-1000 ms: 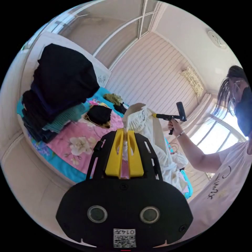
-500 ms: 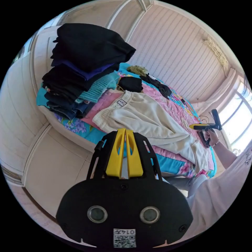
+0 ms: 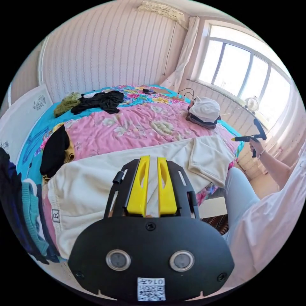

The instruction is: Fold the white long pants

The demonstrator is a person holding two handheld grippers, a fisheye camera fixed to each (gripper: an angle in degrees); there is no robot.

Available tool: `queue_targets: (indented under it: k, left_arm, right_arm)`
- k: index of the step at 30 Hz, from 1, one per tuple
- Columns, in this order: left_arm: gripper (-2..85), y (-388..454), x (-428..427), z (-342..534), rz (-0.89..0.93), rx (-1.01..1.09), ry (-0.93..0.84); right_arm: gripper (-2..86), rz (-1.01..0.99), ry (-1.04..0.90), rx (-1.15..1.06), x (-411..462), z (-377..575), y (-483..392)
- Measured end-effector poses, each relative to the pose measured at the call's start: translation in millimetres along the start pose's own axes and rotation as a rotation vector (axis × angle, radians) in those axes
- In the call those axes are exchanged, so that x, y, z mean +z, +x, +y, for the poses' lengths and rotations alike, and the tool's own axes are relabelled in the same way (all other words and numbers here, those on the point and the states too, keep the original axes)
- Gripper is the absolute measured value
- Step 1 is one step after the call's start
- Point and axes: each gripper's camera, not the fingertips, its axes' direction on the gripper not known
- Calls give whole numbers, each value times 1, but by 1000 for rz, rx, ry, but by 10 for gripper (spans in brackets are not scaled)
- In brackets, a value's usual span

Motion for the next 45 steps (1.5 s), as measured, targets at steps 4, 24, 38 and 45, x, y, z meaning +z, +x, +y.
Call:
queue_targets:
  k: [4,24,38,45]
  left_arm:
    - [50,5,50,-66,5,85,-112]
    - [-9,2,160,-160,28,102,-295]
    - [21,-41,158,-197,15,-41,-204]
    - [64,-7,104,-129,66,64,-245]
  right_arm:
    - [129,-11,-2,28,16,-14,39]
    - [32,-106,3,-111,43,-35,114]
    - [72,-80,-45,-159,71,-177,88]
    - [85,-328,-112,-603,92,-68,-29]
